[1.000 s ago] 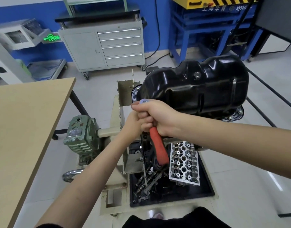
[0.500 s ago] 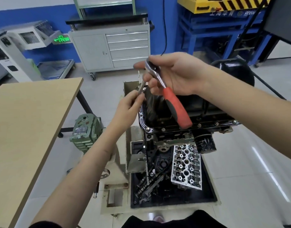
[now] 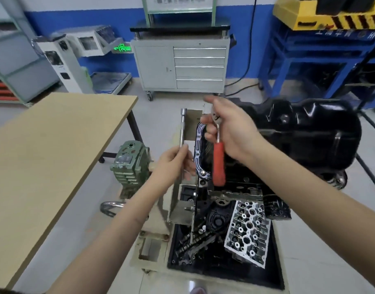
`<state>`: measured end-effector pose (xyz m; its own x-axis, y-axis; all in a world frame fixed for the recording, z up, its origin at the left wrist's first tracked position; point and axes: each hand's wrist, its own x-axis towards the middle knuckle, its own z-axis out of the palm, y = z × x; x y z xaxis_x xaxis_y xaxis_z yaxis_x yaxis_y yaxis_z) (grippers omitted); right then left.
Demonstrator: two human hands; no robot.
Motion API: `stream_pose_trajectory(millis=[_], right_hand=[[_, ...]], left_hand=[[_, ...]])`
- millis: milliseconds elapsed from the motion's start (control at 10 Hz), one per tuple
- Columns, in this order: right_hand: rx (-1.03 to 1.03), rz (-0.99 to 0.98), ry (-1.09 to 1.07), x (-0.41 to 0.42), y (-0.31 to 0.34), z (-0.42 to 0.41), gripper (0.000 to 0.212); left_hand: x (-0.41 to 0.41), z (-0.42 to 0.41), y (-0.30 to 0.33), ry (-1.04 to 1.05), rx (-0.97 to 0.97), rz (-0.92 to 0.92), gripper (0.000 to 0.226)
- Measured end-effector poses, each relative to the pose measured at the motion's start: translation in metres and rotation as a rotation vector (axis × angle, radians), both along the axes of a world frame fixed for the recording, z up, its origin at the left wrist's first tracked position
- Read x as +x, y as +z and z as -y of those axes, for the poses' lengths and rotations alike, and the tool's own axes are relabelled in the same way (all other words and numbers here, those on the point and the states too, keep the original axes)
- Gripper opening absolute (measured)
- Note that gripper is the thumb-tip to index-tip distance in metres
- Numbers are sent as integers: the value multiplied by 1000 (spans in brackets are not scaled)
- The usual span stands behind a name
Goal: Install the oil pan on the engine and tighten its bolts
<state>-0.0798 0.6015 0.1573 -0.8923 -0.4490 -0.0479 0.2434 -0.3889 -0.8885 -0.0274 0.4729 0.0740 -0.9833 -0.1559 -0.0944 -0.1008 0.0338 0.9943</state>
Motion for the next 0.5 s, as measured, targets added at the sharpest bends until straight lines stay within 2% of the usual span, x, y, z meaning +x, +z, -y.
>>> stream_pose_trajectory(millis=[100, 200, 300, 400, 500], right_hand=[[94, 79, -100, 0, -23, 30, 15], [216, 58, -98, -5, -40, 52, 19], [476, -63, 38, -8, -53, 66, 36], [614, -154, 165, -8, -62, 82, 45], [641, -178, 255, -7, -61, 111, 46]], left_hand=[[8, -13, -1, -21, 192, 68, 33], [16, -9, -4, 3, 318, 99, 34], [22, 6, -5, 38, 356, 124, 28], [29, 29, -9, 52, 305, 168, 17], [33, 61, -12, 98, 302, 189, 13]])
